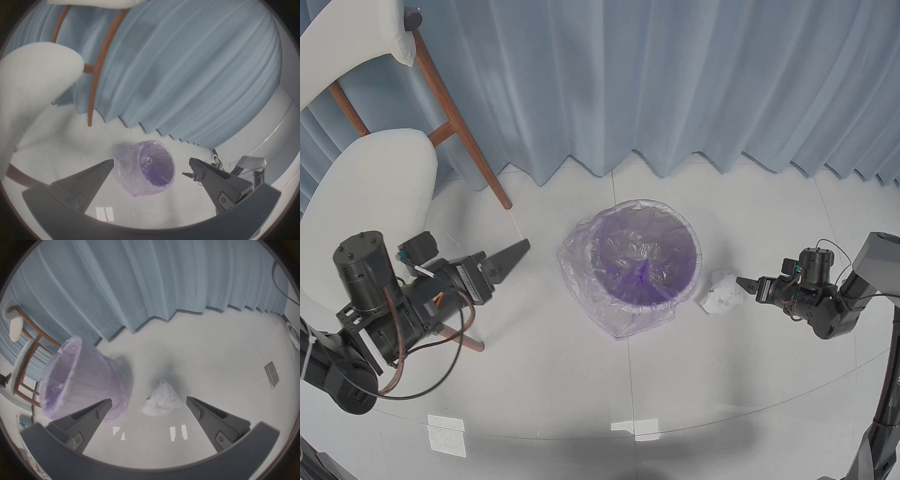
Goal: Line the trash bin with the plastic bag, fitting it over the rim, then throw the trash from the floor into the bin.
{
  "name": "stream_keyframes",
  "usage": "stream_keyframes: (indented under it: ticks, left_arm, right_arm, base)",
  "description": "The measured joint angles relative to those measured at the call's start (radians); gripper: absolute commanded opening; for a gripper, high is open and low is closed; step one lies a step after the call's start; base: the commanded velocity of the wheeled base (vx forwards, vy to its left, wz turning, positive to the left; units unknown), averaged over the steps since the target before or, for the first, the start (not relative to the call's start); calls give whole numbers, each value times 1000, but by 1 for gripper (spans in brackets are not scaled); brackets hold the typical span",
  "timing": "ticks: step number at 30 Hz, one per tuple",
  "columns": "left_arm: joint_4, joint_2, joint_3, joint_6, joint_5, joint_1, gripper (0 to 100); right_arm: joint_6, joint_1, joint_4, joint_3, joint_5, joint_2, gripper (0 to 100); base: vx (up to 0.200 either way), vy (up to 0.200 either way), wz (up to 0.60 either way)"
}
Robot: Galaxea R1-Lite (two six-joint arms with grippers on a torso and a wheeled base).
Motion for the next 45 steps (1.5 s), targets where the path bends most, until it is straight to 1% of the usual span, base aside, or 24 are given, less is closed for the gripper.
stream_keyframes:
  ticks: [5, 11, 20, 21, 26, 30, 34, 39, 45]
  left_arm:
    - [-10, -74, 19, -2, -2, 55, 100]
    - [-15, -135, 30, -1, -4, 98, 100]
    - [-14, -192, 21, 74, -5, 139, 100]
    - [-14, -197, 20, 78, -5, 145, 100]
    - [-13, -217, 21, 88, -3, 171, 100]
    - [-12, -226, 37, 98, -1, 186, 100]
    - [-13, -230, 50, 116, -3, 207, 100]
    - [-16, -236, 53, 122, -3, 224, 100]
    - [-18, -248, 56, 126, -5, 238, 100]
  right_arm:
    - [-14, -6, 117, -206, -25, 119, 100]
    - [-22, -2, 230, -411, -40, 256, 100]
    - [-27, 10, 339, -672, -46, 421, 100]
    - [-27, 13, 345, -699, -46, 438, 0]
    - [-25, 21, 375, -793, -47, 505, 0]
    - [-23, 21, 391, -803, -47, 512, 0]
    - [-22, 3, 396, -777, -47, 486, 0]
    - [-20, -36, 392, -666, -44, 389, 0]
    - [-17, -96, 371, -401, -18, 193, 0]
  base:
    - [0, 0, 0]
    - [0, 0, 0]
    - [0, 0, 0]
    - [0, 0, 0]
    - [0, 0, 0]
    - [0, 0, 0]
    - [0, 0, 0]
    - [0, 0, 0]
    - [0, 0, 0]
